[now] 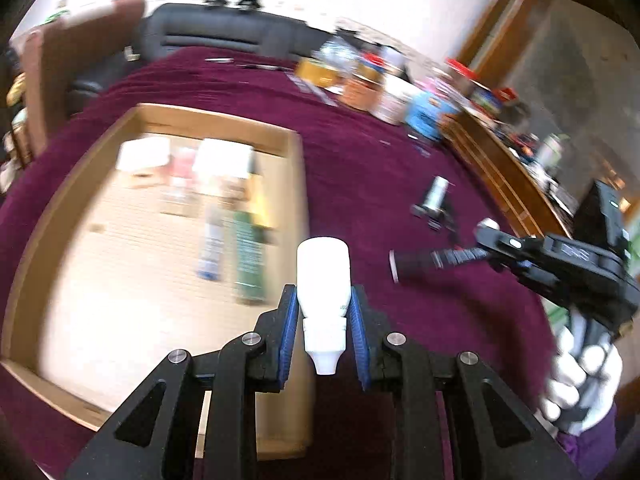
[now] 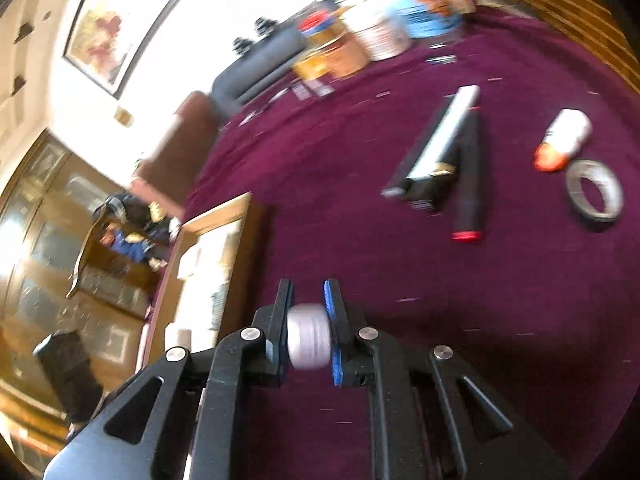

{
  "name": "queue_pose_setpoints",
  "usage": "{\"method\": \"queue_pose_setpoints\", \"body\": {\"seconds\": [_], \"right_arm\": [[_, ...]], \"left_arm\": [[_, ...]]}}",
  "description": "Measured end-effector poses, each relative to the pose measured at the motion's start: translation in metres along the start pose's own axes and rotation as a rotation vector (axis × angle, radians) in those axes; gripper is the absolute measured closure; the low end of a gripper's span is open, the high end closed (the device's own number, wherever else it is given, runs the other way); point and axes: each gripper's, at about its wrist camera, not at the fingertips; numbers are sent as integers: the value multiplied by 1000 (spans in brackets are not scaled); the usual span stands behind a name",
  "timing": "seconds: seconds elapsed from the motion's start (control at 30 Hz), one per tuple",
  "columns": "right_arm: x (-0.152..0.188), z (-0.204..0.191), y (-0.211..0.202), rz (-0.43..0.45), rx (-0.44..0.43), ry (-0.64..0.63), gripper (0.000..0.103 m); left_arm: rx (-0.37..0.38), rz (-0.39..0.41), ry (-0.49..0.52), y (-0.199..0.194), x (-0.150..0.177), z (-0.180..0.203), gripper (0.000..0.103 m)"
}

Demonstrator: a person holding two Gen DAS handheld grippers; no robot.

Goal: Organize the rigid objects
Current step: 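Carry the white bottle toward the tray with the left gripper while the right grasps a black marker, then lower white bottle and black marker into the tray and open both grippers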

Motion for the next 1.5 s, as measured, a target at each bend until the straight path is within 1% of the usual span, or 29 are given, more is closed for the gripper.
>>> {"method": "queue_pose_setpoints", "body": {"seconds": [0.07,0.13,0.2,0.27,0.37,0.47,0.63,0.73,0.77,0.8,0.87,0.9,0.97,1.03,1.13,1.23,1.37,1.47,1.5], "right_arm": [[5,-21,16,-28,-11,-36,90],[9,-40,32,-43,1,-80,90],[13,-52,45,-46,16,-113,90],[17,-56,56,-59,32,-122,90],[17,-56,68,-42,73,-136,90],[13,-51,83,-34,114,-121,89],[8,-38,109,-52,179,-82,86],[16,-36,125,-84,227,-88,85],[22,-43,125,-47,260,-130,85],[27,-48,127,-44,291,-171,84],[44,-63,129,-21,362,-294,83],[53,-67,129,-9,386,-341,83],[67,-69,125,12,401,-405,83],[71,-65,119,11,374,-413,90],[60,-52,102,-27,269,-308,90],[44,-50,79,-10,175,-231,90],[31,-65,51,0,39,-185,90],[31,-82,54,-54,-40,-172,90],[32,-87,58,-76,-54,-171,90]], "left_arm": [[-49,-2,-21,-2,-4,-22,81],[-86,-10,-49,-1,-6,-42,81],[-78,-12,-92,0,-5,-61,81],[-73,0,-108,-1,-1,-69,81],[-49,23,-130,-2,2,-77,81],[-33,27,-148,0,5,-83,81],[-15,28,-145,-4,8,-85,81],[-18,32,-140,-7,9,-85,81],[-19,32,-142,-8,10,-86,81],[-19,32,-144,-8,10,-87,81],[-21,33,-147,-9,10,-88,81],[-22,33,-149,-9,11,-88,81],[-23,34,-155,-10,12,-89,81],[-30,33,-156,-11,13,-90,81],[-44,28,-158,-13,14,-93,81],[-63,29,-152,-17,12,-96,81],[-83,28,-144,-18,5,-102,81],[-93,4,-146,-10,-4,-108,81],[-96,-8,-146,-6,-6,-110,81]]}}
Point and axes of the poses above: each gripper's, at about its wrist camera, not at the fingertips, and y roughly the way its jaws point, z to its right, x to its underside, and after that the axes turned 12 degrees about y, right-handed
